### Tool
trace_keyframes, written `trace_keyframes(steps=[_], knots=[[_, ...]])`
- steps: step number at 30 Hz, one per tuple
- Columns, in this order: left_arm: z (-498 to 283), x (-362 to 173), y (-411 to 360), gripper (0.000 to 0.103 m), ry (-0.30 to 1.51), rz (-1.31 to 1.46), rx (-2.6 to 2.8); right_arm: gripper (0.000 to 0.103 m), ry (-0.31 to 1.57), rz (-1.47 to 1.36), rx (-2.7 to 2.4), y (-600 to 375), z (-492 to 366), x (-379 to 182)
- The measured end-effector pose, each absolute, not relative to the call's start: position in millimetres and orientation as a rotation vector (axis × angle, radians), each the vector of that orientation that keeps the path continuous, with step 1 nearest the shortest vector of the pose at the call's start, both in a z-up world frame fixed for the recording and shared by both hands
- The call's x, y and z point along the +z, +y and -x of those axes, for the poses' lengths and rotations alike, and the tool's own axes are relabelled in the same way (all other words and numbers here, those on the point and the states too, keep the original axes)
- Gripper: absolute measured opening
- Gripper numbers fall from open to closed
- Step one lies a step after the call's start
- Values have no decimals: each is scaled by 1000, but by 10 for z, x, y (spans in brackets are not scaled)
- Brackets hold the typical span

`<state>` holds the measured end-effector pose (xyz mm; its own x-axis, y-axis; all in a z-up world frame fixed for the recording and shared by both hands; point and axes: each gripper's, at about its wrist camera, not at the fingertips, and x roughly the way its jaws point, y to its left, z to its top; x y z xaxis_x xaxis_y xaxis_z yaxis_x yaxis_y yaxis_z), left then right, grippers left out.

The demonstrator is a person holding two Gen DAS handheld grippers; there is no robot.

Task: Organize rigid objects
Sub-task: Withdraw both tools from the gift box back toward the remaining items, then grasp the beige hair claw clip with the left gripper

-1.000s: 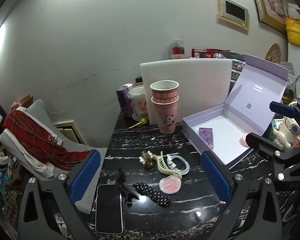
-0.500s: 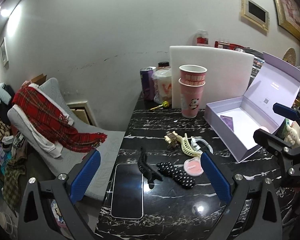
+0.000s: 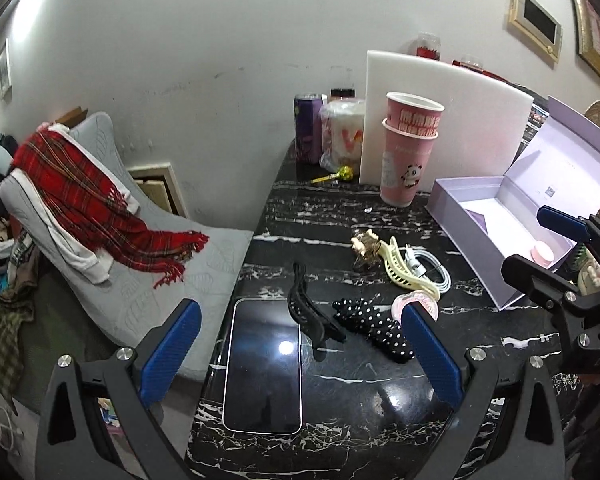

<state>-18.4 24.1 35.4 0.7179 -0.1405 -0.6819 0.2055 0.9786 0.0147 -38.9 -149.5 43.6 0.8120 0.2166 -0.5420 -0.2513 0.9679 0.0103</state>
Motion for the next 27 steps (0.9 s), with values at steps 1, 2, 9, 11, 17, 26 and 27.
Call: trace_keyframes(steps=[1,2,9,11,17,26,27], knots=[[158,321,253,102,756,-87,-194,100,576,63,253,-1484,367,416],[131,285,264,102,767,-84,-195,99,582,63,257,-1473,345,393],[-26,108,308,102,815,-69,-218,96,640,53,269,-1413,160,197],[-79,78,311,102,820,-64,-235,96,656,45,272,-1412,109,146],[-285,0,263,102,835,-55,-286,95,695,40,275,-1428,-26,9],[-654,-153,67,102,870,-72,-377,95,730,47,260,-1501,-188,-143],[-701,-169,53,102,874,-70,-380,95,737,48,255,-1510,-210,-163]])
